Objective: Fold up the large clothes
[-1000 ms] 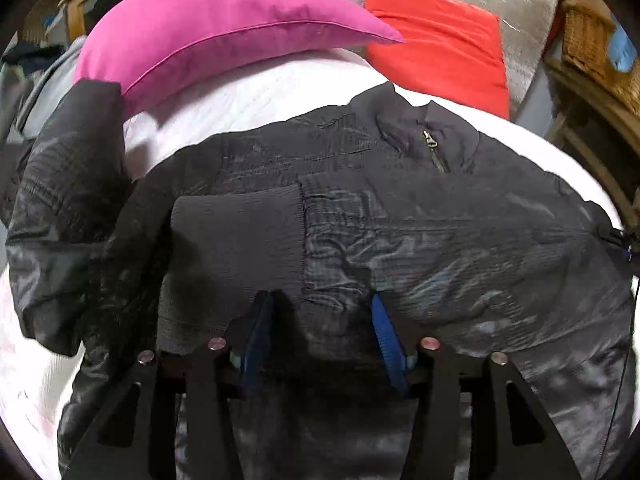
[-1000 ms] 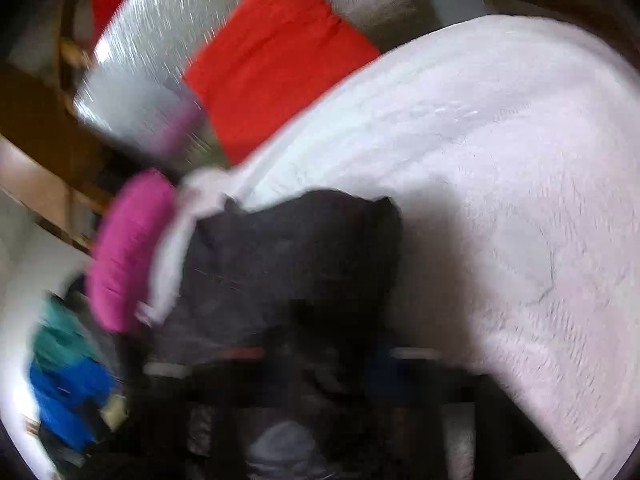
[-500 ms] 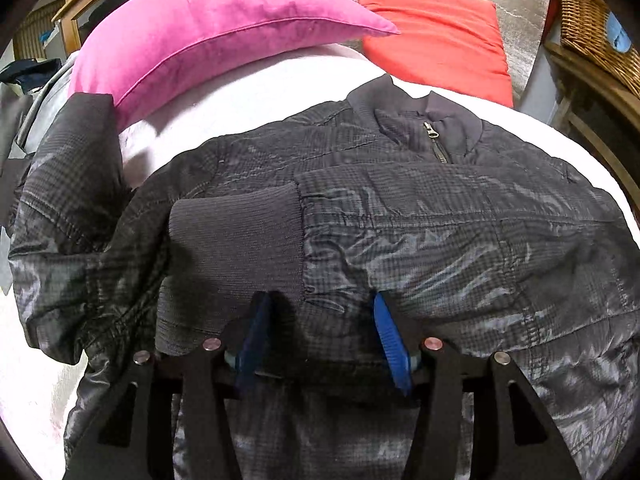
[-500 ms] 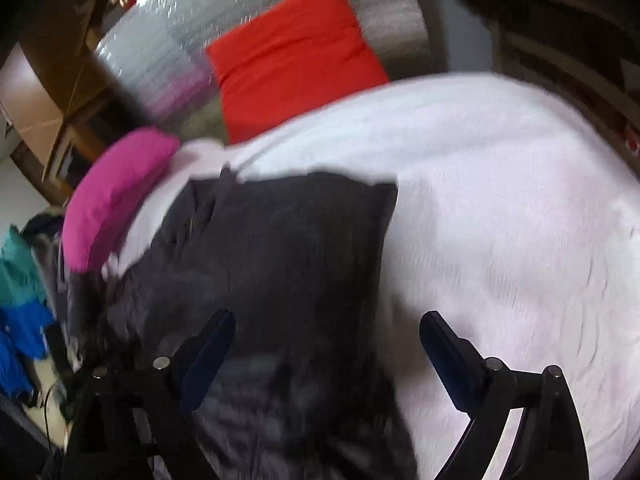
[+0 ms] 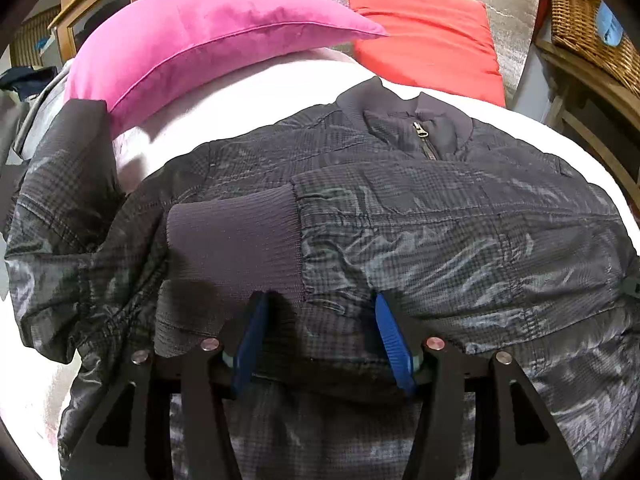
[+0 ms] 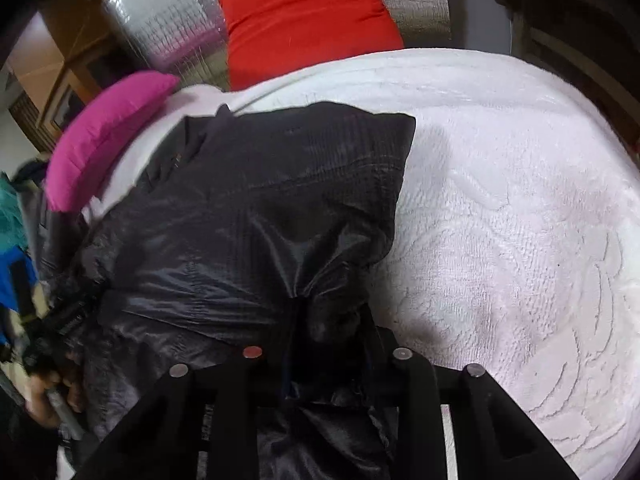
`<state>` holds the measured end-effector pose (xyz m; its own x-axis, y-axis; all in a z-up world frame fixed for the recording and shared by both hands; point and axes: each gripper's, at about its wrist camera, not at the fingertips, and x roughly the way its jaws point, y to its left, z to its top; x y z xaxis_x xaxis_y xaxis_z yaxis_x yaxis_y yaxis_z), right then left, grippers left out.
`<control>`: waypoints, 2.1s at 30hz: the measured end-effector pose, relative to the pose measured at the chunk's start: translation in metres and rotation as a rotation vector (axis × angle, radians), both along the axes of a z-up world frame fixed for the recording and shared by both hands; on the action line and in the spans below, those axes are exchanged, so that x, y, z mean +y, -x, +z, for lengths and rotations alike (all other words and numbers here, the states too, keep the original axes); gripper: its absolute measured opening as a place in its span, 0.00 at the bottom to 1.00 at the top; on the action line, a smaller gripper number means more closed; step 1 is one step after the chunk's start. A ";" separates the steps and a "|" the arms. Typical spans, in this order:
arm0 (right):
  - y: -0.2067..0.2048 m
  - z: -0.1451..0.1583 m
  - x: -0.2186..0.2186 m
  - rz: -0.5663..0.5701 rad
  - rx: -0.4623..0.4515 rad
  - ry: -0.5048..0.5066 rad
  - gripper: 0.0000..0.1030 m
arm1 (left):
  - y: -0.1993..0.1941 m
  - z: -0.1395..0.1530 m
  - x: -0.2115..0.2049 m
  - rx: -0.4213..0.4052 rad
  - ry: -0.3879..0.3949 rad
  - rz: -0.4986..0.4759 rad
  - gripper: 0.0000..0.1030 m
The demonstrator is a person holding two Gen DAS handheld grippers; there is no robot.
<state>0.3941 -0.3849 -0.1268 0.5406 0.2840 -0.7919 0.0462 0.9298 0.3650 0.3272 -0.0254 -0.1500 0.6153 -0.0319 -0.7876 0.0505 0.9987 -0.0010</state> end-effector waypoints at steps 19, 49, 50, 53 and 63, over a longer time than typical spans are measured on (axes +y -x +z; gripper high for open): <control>-0.044 -0.004 0.011 -0.030 0.011 0.050 0.27 | 0.002 -0.001 -0.001 -0.023 0.005 -0.018 0.58; 0.098 -0.010 0.134 0.118 -0.203 0.160 0.81 | 0.052 0.073 0.238 -0.118 0.351 0.351 0.75; 0.095 -0.017 0.133 0.112 -0.195 0.162 0.81 | 0.047 0.069 0.275 -0.108 0.394 0.426 0.75; 0.099 -0.017 0.133 0.125 -0.200 0.187 0.86 | 0.033 0.059 0.343 -0.105 0.464 0.556 0.75; 0.101 -0.024 0.136 0.137 -0.213 0.188 0.92 | -0.039 0.045 0.450 -0.126 0.520 0.722 0.75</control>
<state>0.2929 -0.2488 -0.1508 0.6668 0.2251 -0.7105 -0.1437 0.9742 0.1737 0.3660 0.4249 -0.1048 0.7044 0.0624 -0.7070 -0.5593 0.6620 -0.4989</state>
